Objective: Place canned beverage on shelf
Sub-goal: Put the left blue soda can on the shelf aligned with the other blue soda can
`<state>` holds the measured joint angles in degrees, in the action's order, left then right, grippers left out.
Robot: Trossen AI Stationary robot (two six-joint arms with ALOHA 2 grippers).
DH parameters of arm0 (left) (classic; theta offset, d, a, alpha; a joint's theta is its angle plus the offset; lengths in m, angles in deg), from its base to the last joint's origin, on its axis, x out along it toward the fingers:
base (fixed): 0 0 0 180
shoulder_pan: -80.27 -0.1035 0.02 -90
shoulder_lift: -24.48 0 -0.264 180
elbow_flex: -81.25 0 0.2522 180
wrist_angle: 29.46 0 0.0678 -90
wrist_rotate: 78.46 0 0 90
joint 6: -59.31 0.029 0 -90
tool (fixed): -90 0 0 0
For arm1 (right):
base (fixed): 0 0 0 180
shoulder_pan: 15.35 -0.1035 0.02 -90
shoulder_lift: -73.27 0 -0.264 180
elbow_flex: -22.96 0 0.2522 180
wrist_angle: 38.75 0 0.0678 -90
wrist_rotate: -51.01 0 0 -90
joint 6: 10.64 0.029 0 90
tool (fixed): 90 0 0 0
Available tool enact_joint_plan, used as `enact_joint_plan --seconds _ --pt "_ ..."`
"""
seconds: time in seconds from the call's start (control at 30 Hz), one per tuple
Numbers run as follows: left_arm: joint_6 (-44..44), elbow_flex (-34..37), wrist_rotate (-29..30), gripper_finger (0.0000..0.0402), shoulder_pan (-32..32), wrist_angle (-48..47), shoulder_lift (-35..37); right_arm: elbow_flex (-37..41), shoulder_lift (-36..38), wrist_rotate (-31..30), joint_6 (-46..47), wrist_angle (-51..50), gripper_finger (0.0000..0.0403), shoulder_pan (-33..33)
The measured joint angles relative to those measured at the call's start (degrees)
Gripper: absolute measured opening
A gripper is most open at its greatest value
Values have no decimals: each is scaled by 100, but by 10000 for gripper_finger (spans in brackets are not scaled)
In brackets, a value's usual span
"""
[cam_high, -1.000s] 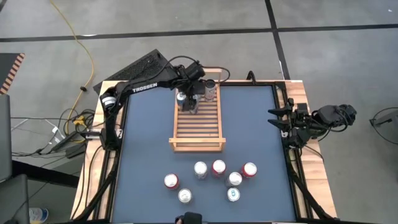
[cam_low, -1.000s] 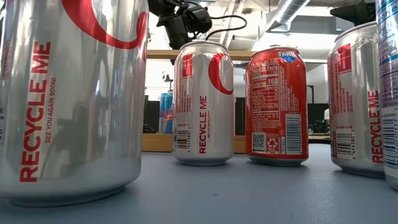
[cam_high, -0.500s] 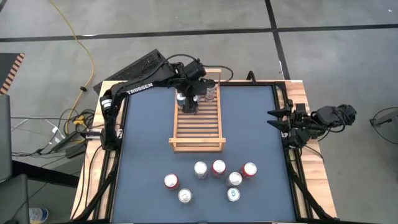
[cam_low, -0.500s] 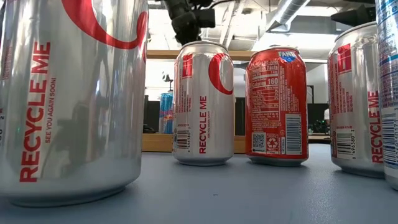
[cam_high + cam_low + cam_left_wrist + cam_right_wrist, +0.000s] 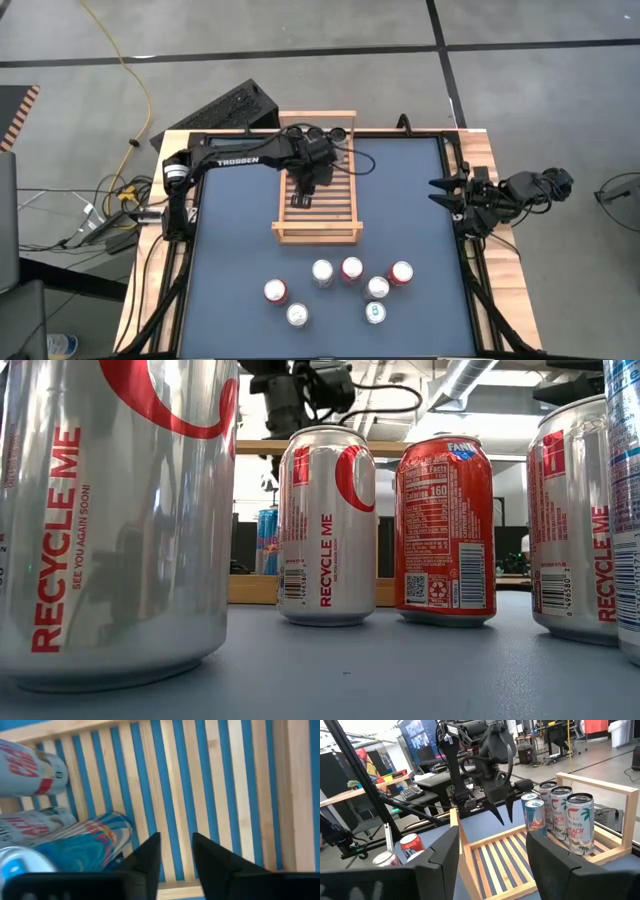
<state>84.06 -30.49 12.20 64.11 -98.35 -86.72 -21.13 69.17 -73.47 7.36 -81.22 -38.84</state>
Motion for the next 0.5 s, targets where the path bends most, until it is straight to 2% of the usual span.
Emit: enact_joint_plan --seconds 0.2,0.5 --pt "86 367 191 12 -159 396 -1 0 0 -1 0 -11 210 0" --pt "83 573 715 1 -429 766 -2 0 0 -2 2 -6 210 0"
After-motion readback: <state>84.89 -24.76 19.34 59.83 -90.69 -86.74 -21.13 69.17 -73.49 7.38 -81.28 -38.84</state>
